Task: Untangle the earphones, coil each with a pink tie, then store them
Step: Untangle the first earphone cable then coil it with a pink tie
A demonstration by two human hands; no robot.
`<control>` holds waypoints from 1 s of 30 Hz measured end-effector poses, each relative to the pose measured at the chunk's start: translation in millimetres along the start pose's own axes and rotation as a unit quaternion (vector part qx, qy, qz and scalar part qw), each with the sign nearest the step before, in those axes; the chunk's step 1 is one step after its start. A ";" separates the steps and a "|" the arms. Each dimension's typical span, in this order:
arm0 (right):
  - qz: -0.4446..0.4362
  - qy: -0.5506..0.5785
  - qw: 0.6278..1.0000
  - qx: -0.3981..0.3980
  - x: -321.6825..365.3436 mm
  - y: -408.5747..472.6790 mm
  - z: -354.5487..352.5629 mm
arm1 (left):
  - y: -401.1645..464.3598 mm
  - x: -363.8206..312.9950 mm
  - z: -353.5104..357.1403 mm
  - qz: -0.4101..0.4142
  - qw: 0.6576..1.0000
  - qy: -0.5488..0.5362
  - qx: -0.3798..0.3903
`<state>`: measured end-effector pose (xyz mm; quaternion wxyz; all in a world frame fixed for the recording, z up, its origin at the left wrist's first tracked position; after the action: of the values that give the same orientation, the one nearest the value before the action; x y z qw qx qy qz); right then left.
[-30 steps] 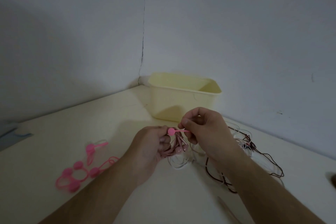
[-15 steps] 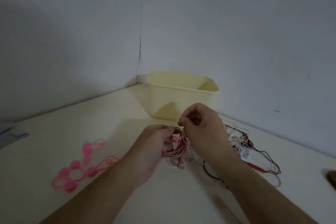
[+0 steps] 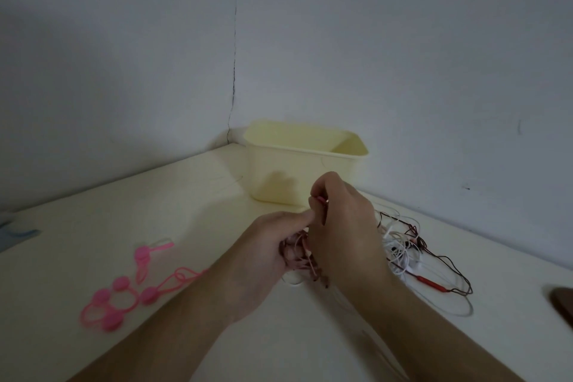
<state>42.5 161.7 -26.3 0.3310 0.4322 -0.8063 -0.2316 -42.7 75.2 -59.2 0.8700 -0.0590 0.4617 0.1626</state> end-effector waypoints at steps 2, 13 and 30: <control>0.012 -0.003 1.000 -0.002 -1.4 0.8 -1.8 | 0.0 -0.8 1.2 0.008 0.999 0.001 0.035; 0.065 0.027 0.998 0.007 -10.5 2.4 2.2 | 5.4 4.5 -8.4 0.008 0.999 0.025 -0.038; 0.154 0.159 0.971 0.090 -25.6 8.7 6.5 | 5.6 -1.4 -19.7 0.028 0.988 0.059 -0.138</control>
<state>43.5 188.6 -33.5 0.4462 0.3620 -0.8178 -0.0321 -60.8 75.2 -69.0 0.8198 -0.1750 0.4868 0.2453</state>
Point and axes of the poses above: each hand's wrist, its own y-axis towards the middle knuckle, its own z-axis out of the palm, x = y × z, the point moved 3 cm from there along y, towards the middle knuckle, and after that the axes turned 13 degrees about -y, right-handed, at the moved point
